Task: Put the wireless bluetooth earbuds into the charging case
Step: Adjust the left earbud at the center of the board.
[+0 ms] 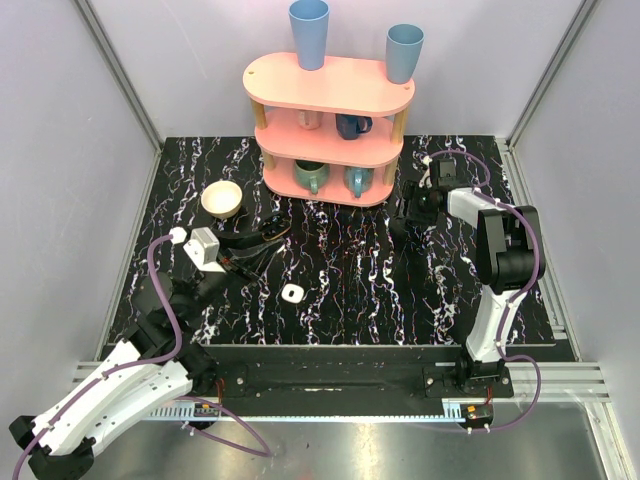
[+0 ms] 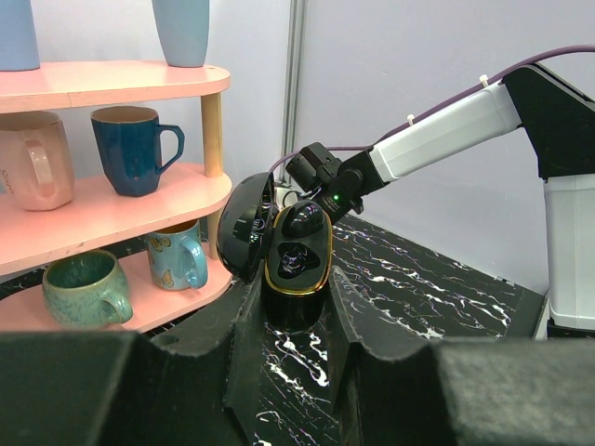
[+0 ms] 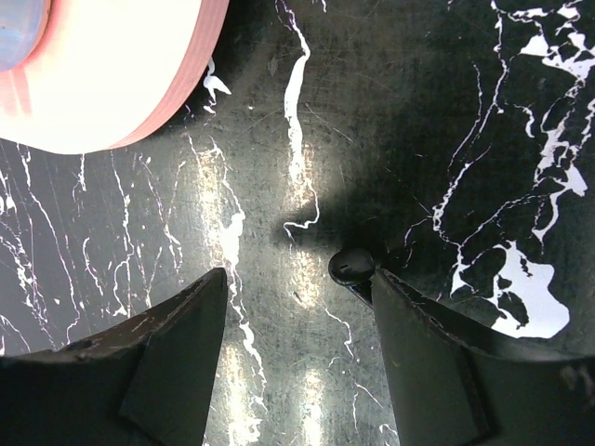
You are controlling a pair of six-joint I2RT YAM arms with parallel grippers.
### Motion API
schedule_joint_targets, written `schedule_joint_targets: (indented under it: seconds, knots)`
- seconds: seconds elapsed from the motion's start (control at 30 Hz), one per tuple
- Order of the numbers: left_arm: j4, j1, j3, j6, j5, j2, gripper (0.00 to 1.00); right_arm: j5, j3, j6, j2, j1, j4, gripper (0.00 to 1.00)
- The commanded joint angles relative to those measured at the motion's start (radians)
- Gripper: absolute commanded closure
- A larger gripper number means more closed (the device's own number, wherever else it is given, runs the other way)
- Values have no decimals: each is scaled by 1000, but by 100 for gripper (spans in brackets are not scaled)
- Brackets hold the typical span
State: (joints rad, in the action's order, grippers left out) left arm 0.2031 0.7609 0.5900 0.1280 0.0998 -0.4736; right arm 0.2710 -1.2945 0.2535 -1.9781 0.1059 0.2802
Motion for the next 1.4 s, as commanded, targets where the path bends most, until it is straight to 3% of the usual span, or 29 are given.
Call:
schedule_joint_targets:
  seconds: [0.0, 0.5, 1.17, 1.37]
  knots:
    - [39, -2, 19, -2, -17, -2, 100, 34, 18, 7, 24, 6, -16, 30]
    - [52, -2, 16, 15, -14, -7, 100, -10, 81, 26, 67, 26, -12, 30]
    - [55, -2, 16, 24, -11, -13, 100, 50, 113, 32, 84, 38, -36, 31]
    - [48, -2, 16, 21, -12, -10, 100, 13, 129, 29, 157, 43, -30, 33]
